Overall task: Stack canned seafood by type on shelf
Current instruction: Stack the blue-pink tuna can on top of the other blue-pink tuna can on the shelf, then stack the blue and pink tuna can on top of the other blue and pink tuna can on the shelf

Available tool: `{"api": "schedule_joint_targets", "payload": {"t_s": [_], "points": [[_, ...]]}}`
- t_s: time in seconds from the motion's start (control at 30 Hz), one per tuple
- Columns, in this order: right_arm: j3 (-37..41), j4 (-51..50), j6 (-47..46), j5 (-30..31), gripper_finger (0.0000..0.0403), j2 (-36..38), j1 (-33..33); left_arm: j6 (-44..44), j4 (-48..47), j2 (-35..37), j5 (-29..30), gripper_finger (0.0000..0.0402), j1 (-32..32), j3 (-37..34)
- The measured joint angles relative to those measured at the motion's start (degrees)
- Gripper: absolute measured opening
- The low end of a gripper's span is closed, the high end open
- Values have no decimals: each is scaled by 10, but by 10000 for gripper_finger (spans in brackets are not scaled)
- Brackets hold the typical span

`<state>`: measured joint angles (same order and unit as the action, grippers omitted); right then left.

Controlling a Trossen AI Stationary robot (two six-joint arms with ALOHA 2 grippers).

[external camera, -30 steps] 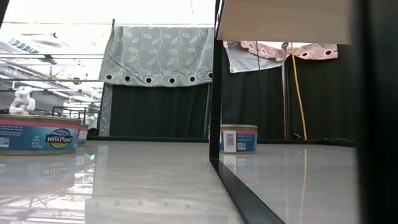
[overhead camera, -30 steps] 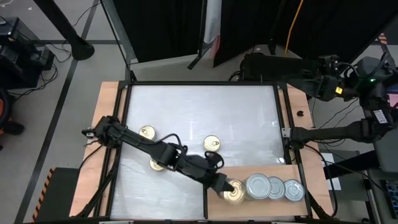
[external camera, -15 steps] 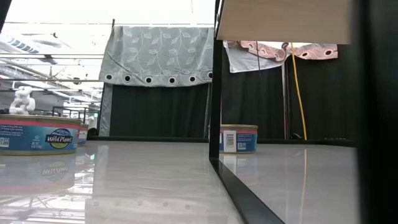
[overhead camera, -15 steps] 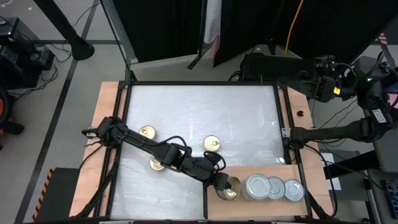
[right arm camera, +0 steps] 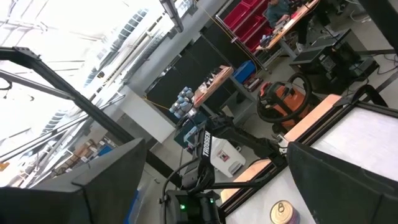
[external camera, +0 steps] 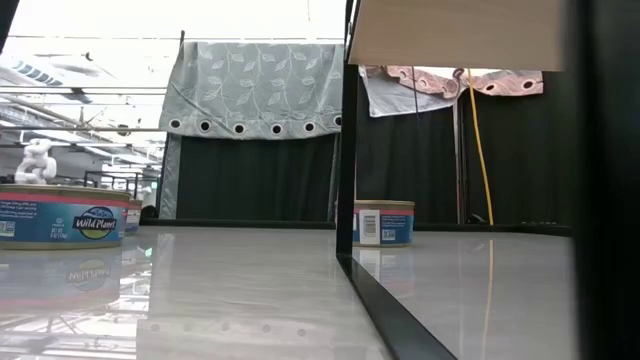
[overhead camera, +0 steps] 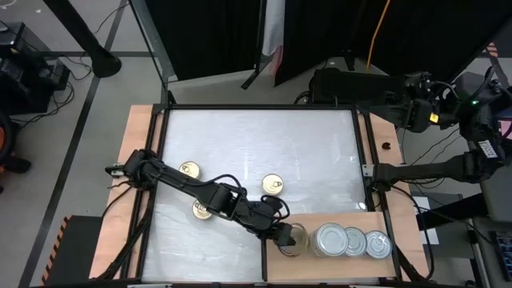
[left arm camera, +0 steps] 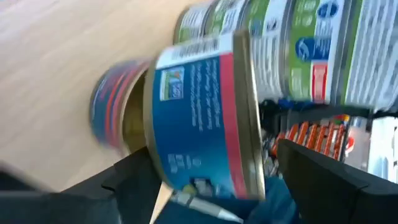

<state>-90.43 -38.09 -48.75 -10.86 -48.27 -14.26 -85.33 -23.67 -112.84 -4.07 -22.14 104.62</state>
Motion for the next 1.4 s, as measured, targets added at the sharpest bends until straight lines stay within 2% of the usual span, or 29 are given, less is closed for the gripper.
{"api": "schedule_joint_targets", "payload": {"t_s": [0.17,0.53,0.67,0.8,0.9,1.07,1.17,1.27,1.4], "points": [[0,0,2,0,380,0,0,0,-44,13,-37,308,-2,0],[0,-2,10,0,380,-10,0,5,-49,20,-116,308,11,1],[0,-8,17,0,380,-12,0,16,-93,39,-134,307,22,1],[0,-42,30,0,380,-13,0,20,-149,80,-132,300,39,1],[0,-87,35,0,380,-13,0,37,-196,122,-87,291,54,1],[0,-183,56,3,379,-13,0,135,-292,188,46,262,89,1],[0,-235,60,8,379,-13,0,226,-341,203,86,235,132,1],[0,-288,60,28,379,-12,0,340,-345,199,55,201,191,1],[1,-364,29,95,379,-13,0,504,-348,169,4,139,262,0]]}}
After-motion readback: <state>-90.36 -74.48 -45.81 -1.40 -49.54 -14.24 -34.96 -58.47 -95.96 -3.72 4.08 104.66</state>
